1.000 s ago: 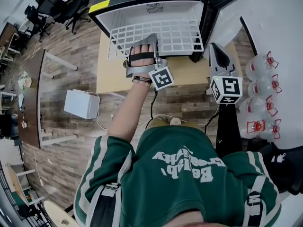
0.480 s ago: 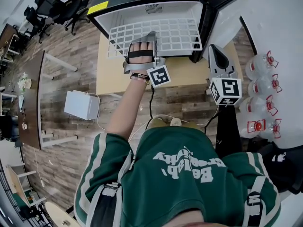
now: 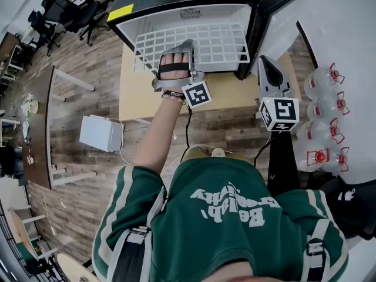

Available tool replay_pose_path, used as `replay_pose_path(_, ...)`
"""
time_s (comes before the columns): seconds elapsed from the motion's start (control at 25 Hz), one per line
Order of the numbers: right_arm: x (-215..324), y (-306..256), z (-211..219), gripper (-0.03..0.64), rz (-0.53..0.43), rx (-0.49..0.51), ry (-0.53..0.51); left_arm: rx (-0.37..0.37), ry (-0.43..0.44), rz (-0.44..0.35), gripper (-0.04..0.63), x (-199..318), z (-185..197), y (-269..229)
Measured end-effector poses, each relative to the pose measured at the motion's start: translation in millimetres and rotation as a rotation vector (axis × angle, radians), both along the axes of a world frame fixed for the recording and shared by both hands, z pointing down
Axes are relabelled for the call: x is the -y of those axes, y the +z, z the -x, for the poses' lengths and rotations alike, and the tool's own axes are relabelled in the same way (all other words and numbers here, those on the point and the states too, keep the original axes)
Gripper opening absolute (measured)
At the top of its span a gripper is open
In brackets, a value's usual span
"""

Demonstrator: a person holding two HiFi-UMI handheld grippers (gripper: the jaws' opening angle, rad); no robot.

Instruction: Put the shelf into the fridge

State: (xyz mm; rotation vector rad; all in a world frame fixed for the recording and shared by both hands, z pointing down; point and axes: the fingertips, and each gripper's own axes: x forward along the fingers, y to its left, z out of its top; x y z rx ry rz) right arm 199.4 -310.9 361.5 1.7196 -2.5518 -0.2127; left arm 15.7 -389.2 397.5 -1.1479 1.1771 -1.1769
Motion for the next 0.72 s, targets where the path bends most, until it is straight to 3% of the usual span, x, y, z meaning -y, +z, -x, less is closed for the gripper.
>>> replay_pose_path(0.72,12,6,19,0.003,0.013,-0.004,-0.031,-0.009,-0.006,0.005,0.025,18,0,-2)
